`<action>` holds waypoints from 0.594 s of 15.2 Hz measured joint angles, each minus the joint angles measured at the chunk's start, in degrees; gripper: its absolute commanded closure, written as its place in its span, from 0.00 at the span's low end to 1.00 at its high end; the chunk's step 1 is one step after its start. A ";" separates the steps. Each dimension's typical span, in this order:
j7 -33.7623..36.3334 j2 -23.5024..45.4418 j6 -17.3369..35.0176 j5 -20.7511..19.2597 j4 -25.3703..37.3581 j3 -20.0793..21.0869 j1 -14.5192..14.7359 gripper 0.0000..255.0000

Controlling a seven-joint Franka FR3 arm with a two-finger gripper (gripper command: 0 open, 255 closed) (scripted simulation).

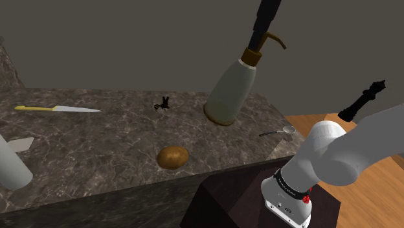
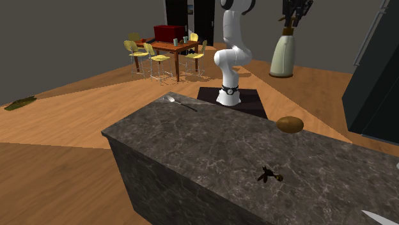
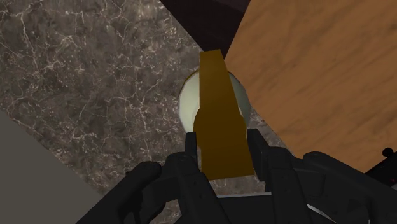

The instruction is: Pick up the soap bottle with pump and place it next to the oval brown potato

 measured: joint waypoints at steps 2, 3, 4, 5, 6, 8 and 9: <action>0.01 -0.88 1.63 0.19 -2.49 0.05 0.11 1.00; -0.05 -1.33 2.44 0.26 -3.74 0.03 0.15 1.00; -0.23 -1.90 3.17 0.31 -5.04 -0.08 0.18 1.00; -0.23 -2.30 3.96 0.39 -6.22 -0.05 0.23 1.00; -0.22 -2.72 4.63 0.48 -7.31 -0.02 0.29 1.00; -0.34 -3.45 6.15 0.60 -9.54 -0.03 0.37 1.00; -0.41 -3.69 6.86 0.64 -10.49 -0.05 0.39 1.00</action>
